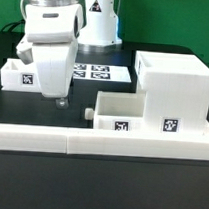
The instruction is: Assemble drawer
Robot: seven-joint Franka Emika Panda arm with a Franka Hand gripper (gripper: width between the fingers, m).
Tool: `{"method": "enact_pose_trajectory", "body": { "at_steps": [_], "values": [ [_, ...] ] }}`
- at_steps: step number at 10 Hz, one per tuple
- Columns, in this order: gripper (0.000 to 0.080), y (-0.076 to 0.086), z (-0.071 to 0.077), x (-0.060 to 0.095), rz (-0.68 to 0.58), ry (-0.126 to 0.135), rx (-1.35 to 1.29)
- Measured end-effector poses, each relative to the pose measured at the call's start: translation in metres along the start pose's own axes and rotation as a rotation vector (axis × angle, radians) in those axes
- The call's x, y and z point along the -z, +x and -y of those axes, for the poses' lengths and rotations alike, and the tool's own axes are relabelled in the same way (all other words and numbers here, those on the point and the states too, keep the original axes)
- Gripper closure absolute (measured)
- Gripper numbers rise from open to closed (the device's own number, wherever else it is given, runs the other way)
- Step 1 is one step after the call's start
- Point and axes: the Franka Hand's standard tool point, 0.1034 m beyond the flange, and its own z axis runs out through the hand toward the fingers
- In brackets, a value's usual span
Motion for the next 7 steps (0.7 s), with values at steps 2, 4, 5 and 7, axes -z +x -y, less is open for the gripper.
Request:
{"method": "enact_pose_trajectory", "body": {
  "at_steps": [2,4,5,7],
  "values": [
    [0.0150,0.009,-0.001,-0.006,-0.007,0.007,-0.007],
    [0.0150,0.025,-0.003,-0.012,-0.017,0.013,-0.025],
    [0.0150,0.031,-0.005,-0.012,-0.016,0.010,-0.059],
    [0.0150,0.033,-0.005,-0.012,-0.003,0.011,-0.108]
  ]
}}
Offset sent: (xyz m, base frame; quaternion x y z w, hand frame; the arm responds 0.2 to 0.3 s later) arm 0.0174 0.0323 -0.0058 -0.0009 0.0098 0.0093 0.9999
